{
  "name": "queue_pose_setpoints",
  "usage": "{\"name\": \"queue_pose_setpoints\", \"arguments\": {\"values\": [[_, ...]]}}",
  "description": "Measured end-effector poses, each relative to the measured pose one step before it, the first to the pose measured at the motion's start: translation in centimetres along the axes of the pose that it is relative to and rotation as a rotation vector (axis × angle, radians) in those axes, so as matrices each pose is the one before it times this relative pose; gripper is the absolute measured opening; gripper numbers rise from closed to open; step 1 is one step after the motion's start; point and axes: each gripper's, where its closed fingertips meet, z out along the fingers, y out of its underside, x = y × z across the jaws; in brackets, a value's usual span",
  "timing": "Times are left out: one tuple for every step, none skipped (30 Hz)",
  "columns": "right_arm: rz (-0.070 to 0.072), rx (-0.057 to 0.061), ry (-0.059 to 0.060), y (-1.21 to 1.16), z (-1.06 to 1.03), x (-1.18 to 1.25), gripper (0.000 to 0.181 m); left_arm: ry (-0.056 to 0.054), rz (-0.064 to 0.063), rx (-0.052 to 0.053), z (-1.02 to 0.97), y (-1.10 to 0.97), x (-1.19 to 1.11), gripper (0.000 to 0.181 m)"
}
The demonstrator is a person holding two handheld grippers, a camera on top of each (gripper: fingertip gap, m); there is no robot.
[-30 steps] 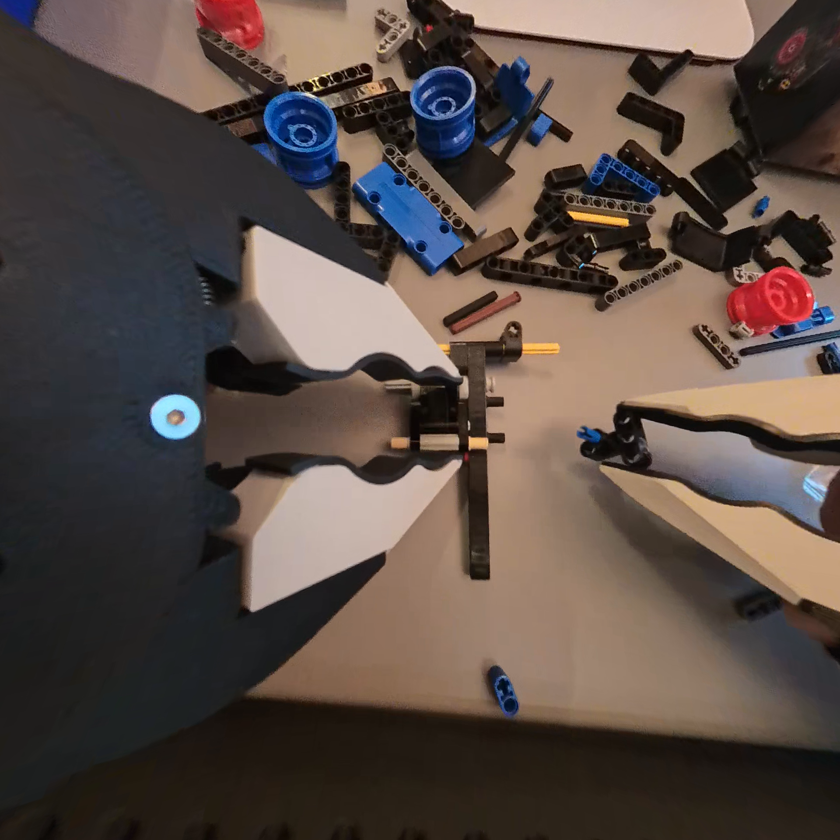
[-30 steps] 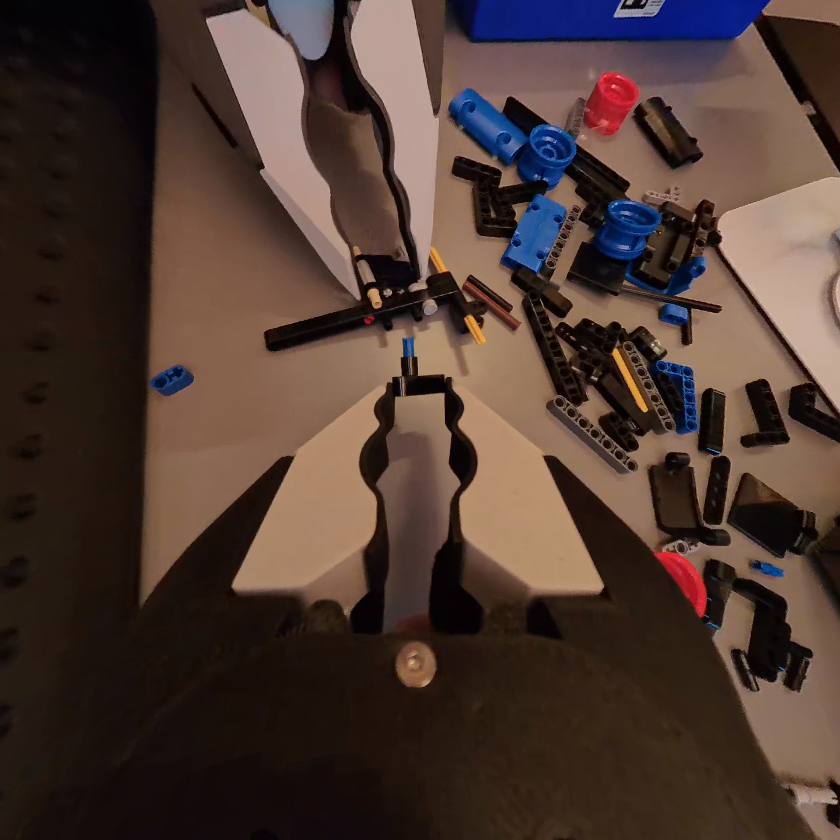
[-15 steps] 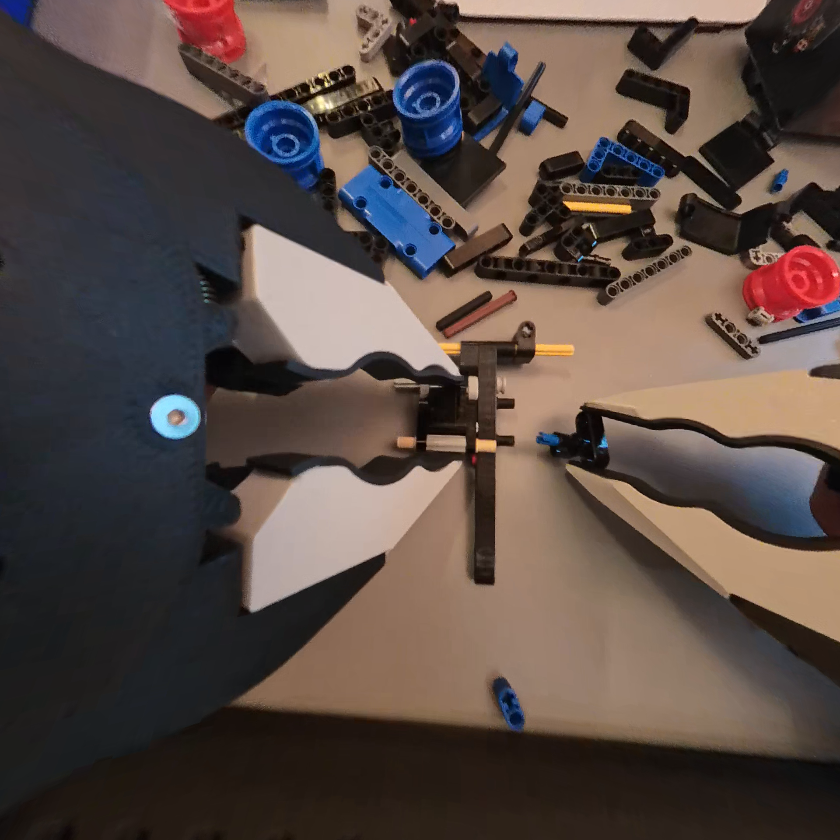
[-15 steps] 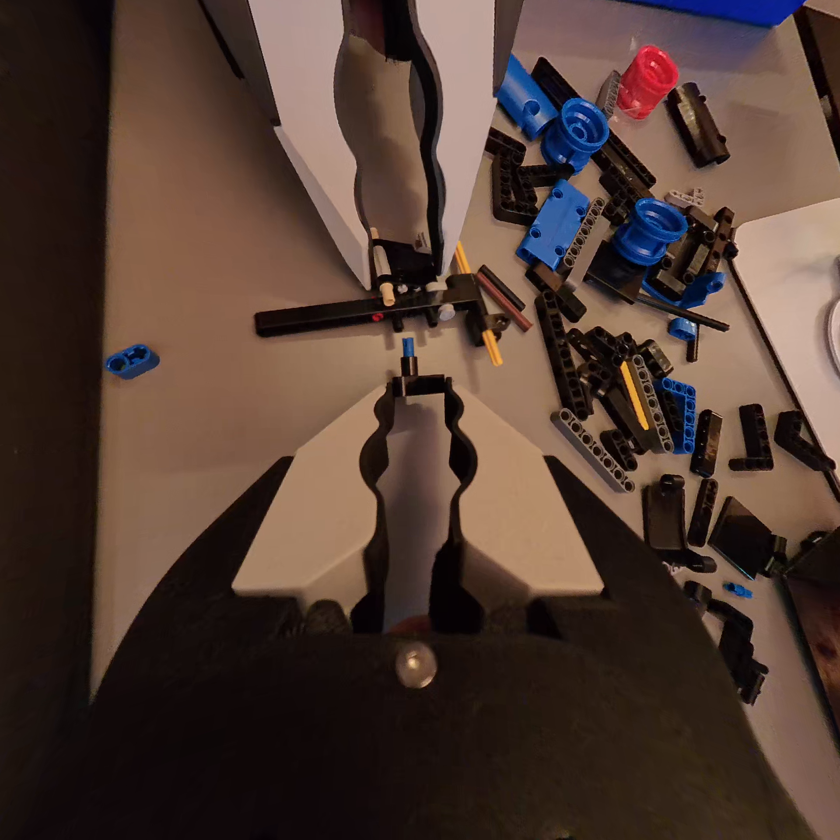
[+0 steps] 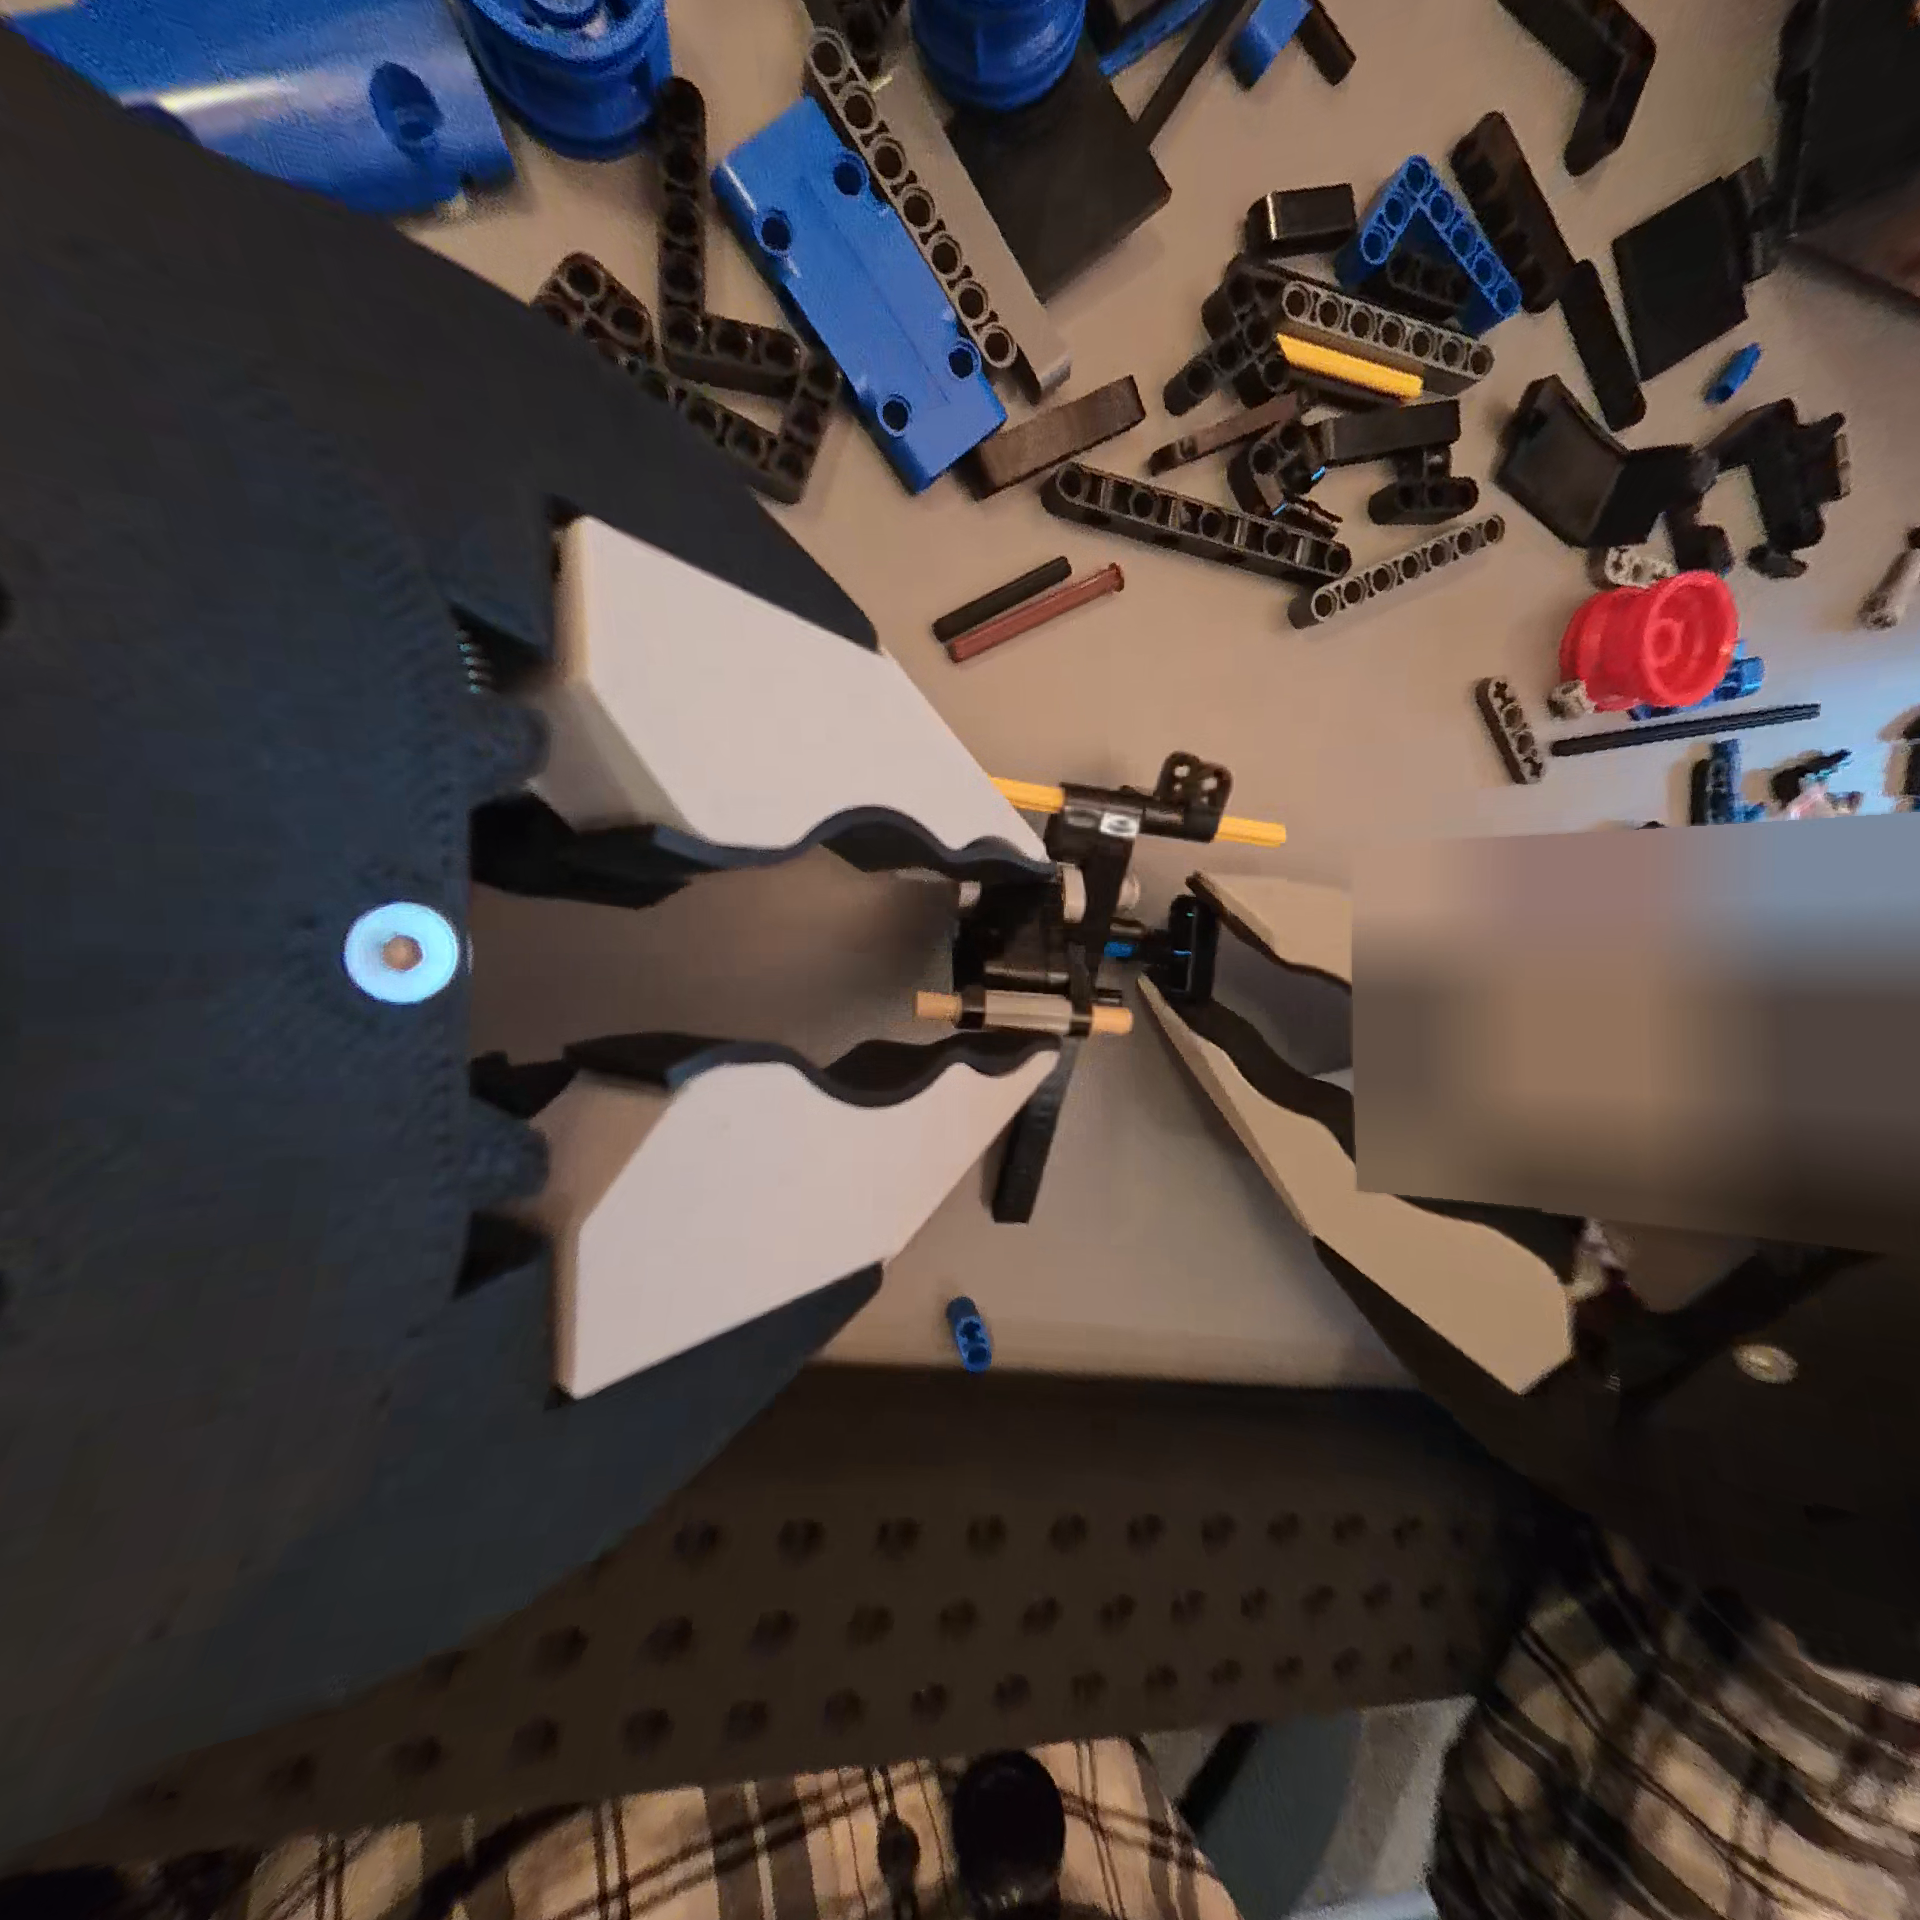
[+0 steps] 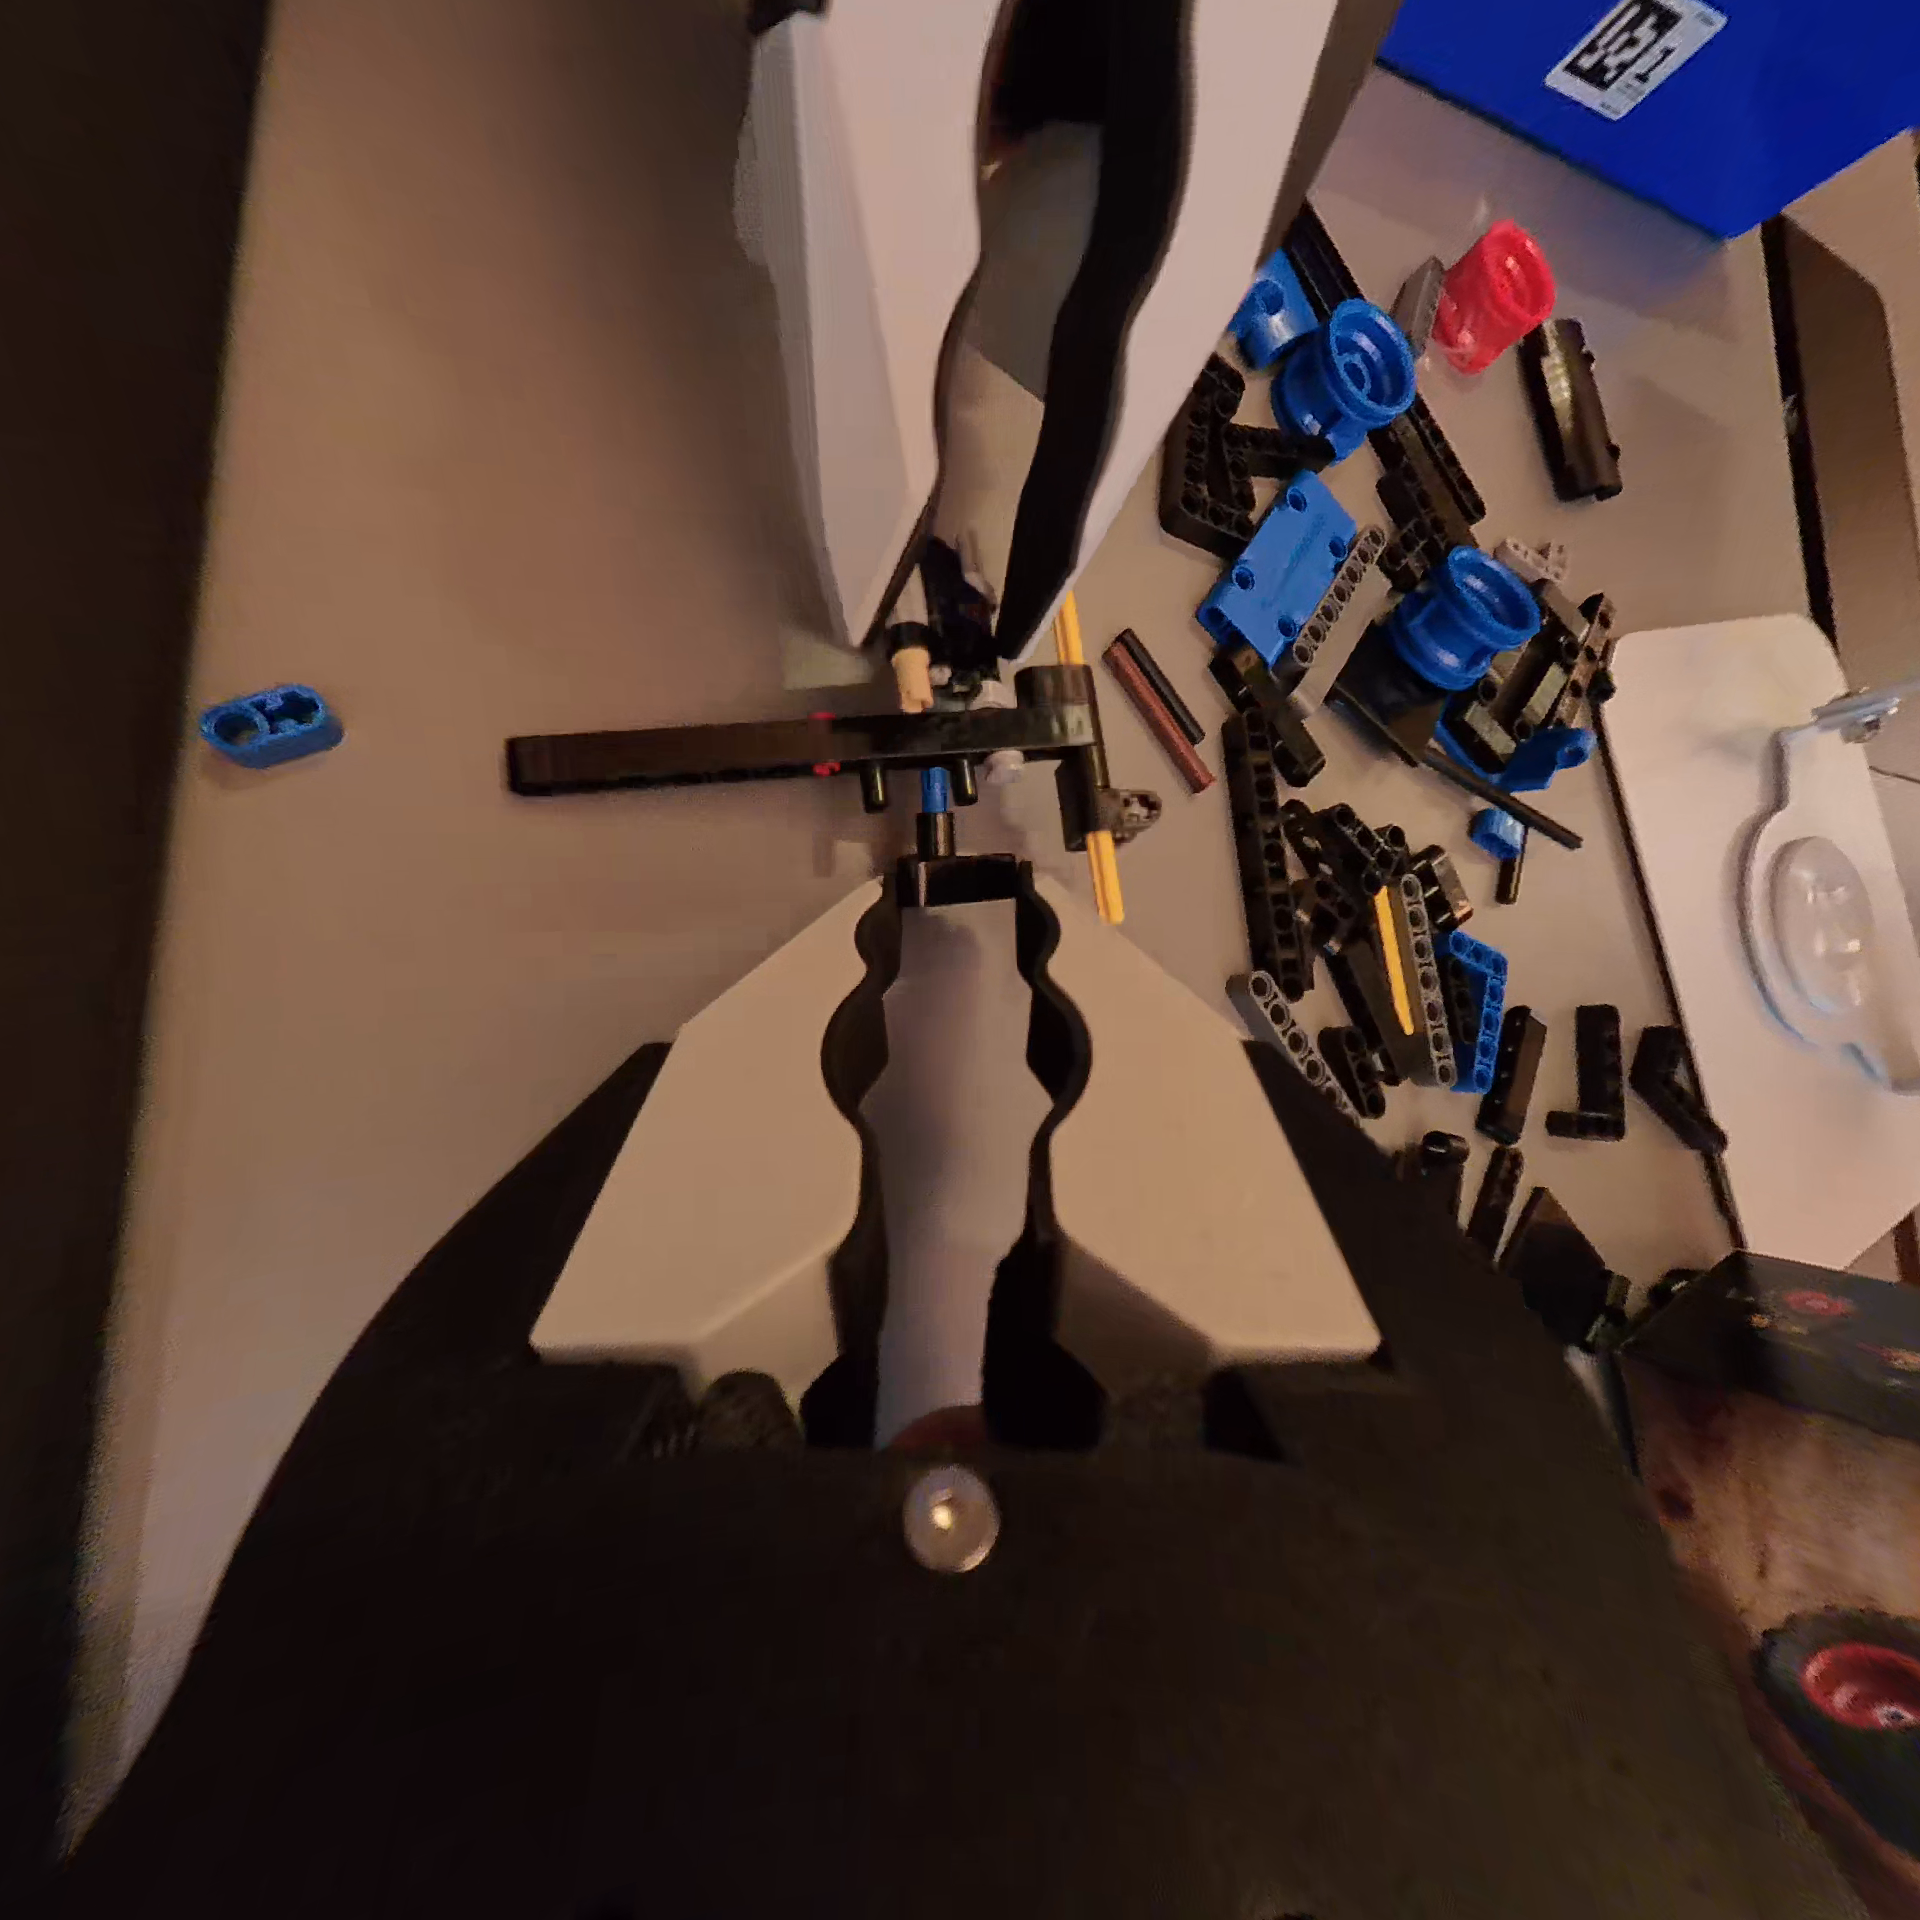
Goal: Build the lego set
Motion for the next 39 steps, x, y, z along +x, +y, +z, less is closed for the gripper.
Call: {"name": "queue_pose_setpoints", "arguments": {"values": [[-0.0093, 0.0036, 0.0051, -0.029, 0.015, -0.003, 0.021, 0.0183, -0.0194, 0.0267, -0.221, -0.411, 0.159, 0.025], [-0.0199, 0.0008, 0.0080, -0.036, -0.015, -0.018, 0.021, 0.0012, -0.0119, 0.0371, -0.319, -0.589, -0.065, 0.006], [-0.0309, -0.0044, 0.0115, -0.024, -0.035, -0.052, 0.021, -0.0006, -0.0202, 0.0174, -0.183, -0.310, -0.103, 0.005], [-0.0213, -0.0085, 0.0130, -0.004, -0.005, -0.007, 0.021, -0.0043, -0.0074, 0.0009, -0.047, 0.017, -0.075, 0.005], [-0.0095, -0.0013, 0.0075, -0.080, 0.034, -0.034, 0.021, -0.0063, 0.0108, -0.0140, 0.135, 0.312, 0.052, 0.005], [-0.0046, 0.0063, 0.0032, -0.153, 0.058, -0.065, 0.021, -0.0090, 0.0110, -0.0182, 0.255, 0.404, 0.089, 0.006], [-0.0043, 0.0058, 0.0011, -0.109, 0.011, -0.050, 0.021, -0.0085, 0.0018, -0.0050, 0.169, 0.197, 0.043, 0.006], [-0.0042, -0.0006, 0.0001, -0.004, -0.019, -0.025, 0.021, -0.0033, -0.0029, 0.0074, 0.027, -0.026, 0.040, 0.006], [0.0019, 0.0013, -0.0003, 0.003, -0.027, -0.023, 0.021, -0.0107, 0.0052, 0.0039, -0.028, -0.007, -0.075, 0.006], [0.0103, 0.0058, -0.0072, -0.041, -0.010, -0.090, 0.021, -0.0280, 0.0220, -0.0010, -0.019, 0.030, -0.244, 0.006], [0.0070, 0.0038, -0.0086, -0.025, -0.031, -0.090, 0.021, -0.0175, 0.0288, -0.0013, 0.041, 0.025, 0.012, 0.006], [-0.0025, -0.0029, -0.0013, 0.015, -0.026, -0.019, 0.021, -0.0041, 0.0203, -0.0014, 0.144, -0.003, 0.192, 0.010], [-0.0063, -0.0032, 0.0011, -0.033, 0.010, -0.032, 0.021, -0.0224, 0.0210, -0.0150, 0.243, 0.206, -0.095, 0.018], [-0.0055, 0.0003, 0.0004, -0.085, 0.020, -0.071, 0.021, -0.0157, 0.0252, -0.0150, 0.248, 0.227, 0.015, 0.026], [-0.0027, 0.0010, -0.0001, -0.062, 0.009, -0.059, 0.021, 0.0044, 0.0156, -0.0117, 0.227, 0.171, 0.288, 0.031], [-0.0010, 0.0019, -0.0023, -0.043, 0.000, -0.065, 0.021, -0.0082, 0.0128, -0.0143, 0.197, 0.177, 0.083, 0.034], [0.0013, 0.0017, -0.0010, -0.007, -0.010, -0.013, 0.021, -0.0132, 0.0182, -0.0183, 0.178, 0.279, 0.004, 0.039], [0.0010, 0.0015, -0.0004, 0.009, -0.005, 0.000, 0.021, -0.0051, 0.0162, -0.0209, 0.191, 0.367, 0.093, 0.042], [0.0005, 0.0022, -0.0001, -0.009, 0.007, -0.011, 0.021, -0.0023, 0.0061, 0.0026, 0.107, 0.032, 0.073, 0.040], [0.0011, 0.0029, -0.0022, -0.033, 0.013, -0.020, 0.021, -0.0064, -0.0039, 0.0020, 0.011, 0.002, -0.082, 0.036], [-0.0001, 0.0010, -0.0006, -0.020, 0.007, -0.015, 0.021, -0.0018, -0.0028, 0.0013, -0.040, 0.014, -0.030, 0.036], [-0.0029, 0.0010, 0.0001, -0.025, 0.001, -0.023, 0.021, -0.0021, -0.0045, 0.0015, -0.072, 0.042, -0.063, 0.032], [-0.0032, 0.0035, -0.0019, -0.077, 0.006, -0.088, 0.021, 0.0007, -0.0046, 0.0028, -0.082, 0.055, -0.028, 0.029], [-0.0044, 0.0046, -0.0038, -0.100, 0.006, -0.125, 0.021, 0.0020, -0.0040, 0.0021, -0.118, 0.092, 0.002, 0.026], [-0.0058, 0.0041, -0.0040, -0.109, -0.009, -0.134, 0.021, -0.0081, 0.0018, 0.0039, -0.152, 0.055, -0.122, 0.018], [-0.0056, 0.0040, -0.0025, -0.108, 0.005, -0.114, 0.021, -0.0052, 0.0009, 0.0056, -0.111, 0.018, -0.049, 0.016], [-0.0047, 0.0020, -0.0007, -0.077, 0.012, -0.081, 0.021, -0.0001, -0.0029, 0.0068, -0.082, -0.006, 0.026, 0.014], [-0.0048, 0.0012, -0.0014, -0.069, 0.007, -0.074, 0.021, 0.0003, -0.0029, 0.0073, -0.083, -0.050, 0.023, 0.012], [-0.0066, 0.0004, 0.0011, -0.048, 0.000, -0.035, 0.021, -0.0002, -0.0071, 0.0025, -0.073, 0.004, -0.012, 0.011], [-0.0088, 0.0002, 0.0016, -0.029, -0.009, -0.044, 0.021, -0.0113, -0.0073, 0.0080, -0.083, -0.072, -0.201, 0.005], [-0.0060, 0.0012, 0.0001, -0.058, 0.006, -0.070, 0.021, -0.0051, -0.0049, 0.0014, -0.057, 0.050, -0.197, 0.005], [-0.0043, 0.0032, -0.0019, -0.086, -0.002, -0.098, 0.021, 0.0098, -0.0126, 0.0057, -0.048, -0.048, 0.029, 0.005], [-0.0016, 0.0026, -0.0003, -0.070, 0.015, -0.058, 0.021, 0.0071, -0.0139, 0.0099, -0.043, -0.181, 0.057, 0.005], [-0.0018, 0.0009, 0.0018, -0.052, 0.038, -0.005, 0.021, 0.0031, -0.0021, 0.0112, -0.027, -0.263, 0.120, 0.005], [-0.0035, 0.0000, 0.0026, -0.040, 0.032, 0.020, 0.021, 0.0018, 0.0066, 0.0061, 0.018, -0.198, 0.146, 0.005], [-0.0007, -0.0008, 0.0013, -0.022, 0.033, 0.017, 0.021, -0.0042, 0.0022, 0.0022, 0.072, -0.110, 0.017, 0.005], [0.0004, -0.0022, 0.0023, 0.000, 0.030, 0.035, 0.021, -0.0005, -0.0046, 0.0070, 0.070, -0.129, 0.019, 0.005], [-0.0007, -0.0015, 0.0036, -0.003, 0.027, 0.039, 0.021, 0.0103, -0.0036, 0.0039, 0.126, -0.031, 0.173, 0.005], [0.0014, -0.0006, 0.0015, -0.008, 0.012, 0.014, 0.021, -0.0019, -0.0002, -0.0022, 0.155, 0.065, 0.009, 0.005]]}}
